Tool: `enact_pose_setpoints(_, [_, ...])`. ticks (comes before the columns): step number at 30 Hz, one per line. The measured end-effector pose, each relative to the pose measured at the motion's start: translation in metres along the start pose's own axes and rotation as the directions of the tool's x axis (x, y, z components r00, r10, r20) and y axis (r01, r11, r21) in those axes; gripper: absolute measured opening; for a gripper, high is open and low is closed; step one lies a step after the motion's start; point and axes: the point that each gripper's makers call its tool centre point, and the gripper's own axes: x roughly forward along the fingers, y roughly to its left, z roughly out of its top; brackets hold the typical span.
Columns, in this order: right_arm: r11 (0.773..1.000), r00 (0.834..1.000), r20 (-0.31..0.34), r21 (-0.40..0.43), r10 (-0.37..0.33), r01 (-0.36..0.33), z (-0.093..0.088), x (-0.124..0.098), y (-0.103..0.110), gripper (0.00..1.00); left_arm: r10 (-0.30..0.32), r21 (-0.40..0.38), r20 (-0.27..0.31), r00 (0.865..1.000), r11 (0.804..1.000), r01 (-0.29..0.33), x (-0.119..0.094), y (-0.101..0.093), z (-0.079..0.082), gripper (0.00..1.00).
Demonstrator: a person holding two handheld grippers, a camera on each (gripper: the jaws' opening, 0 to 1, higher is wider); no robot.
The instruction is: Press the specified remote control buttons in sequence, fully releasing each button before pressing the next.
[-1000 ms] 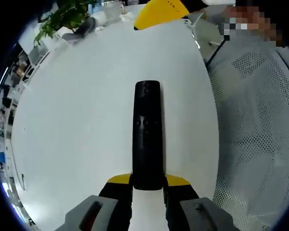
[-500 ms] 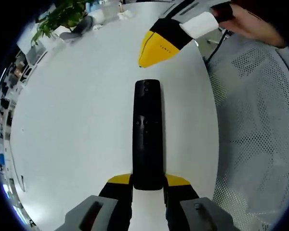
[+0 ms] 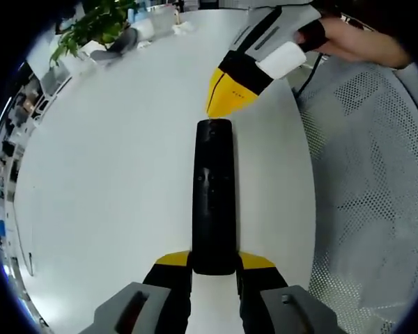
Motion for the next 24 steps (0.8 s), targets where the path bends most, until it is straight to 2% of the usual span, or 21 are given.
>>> enact_pose_setpoints(9, [0.997, 0.999, -0.030, -0.076, -0.016, 0.014, -0.0064, 0.0058, 0.0019, 0.00, -0.002, 0.003, 0.001, 1.000, 1.000, 0.002, 0.0000, -0.0001, -0.0002, 0.24])
enact_pose_setpoints(16, [0.990, 0.999, -0.019, -0.134, -0.038, 0.035, -0.0061, 0.0057, 0.0023, 0.00, -0.004, 0.003, 0.013, 1.000, 1.000, 0.003, -0.0001, -0.0002, -0.0004, 0.24])
enact_pose_setpoints(21, [0.977, 0.998, -0.015, -0.207, -0.055, 0.051, -0.0055, 0.0076, 0.0033, 0.00, -0.011, 0.009, 0.016, 1.000, 1.000, 0.011, 0.0000, -0.0001, -0.0002, 0.24])
enact_pose_setpoints(24, [0.979, 0.998, -0.013, -0.196, -0.054, 0.050, -0.0051, 0.0074, 0.0019, 0.00, -0.011, 0.010, 0.019, 1.000, 1.000, 0.011, 0.0001, 0.0001, -0.0003, 0.24])
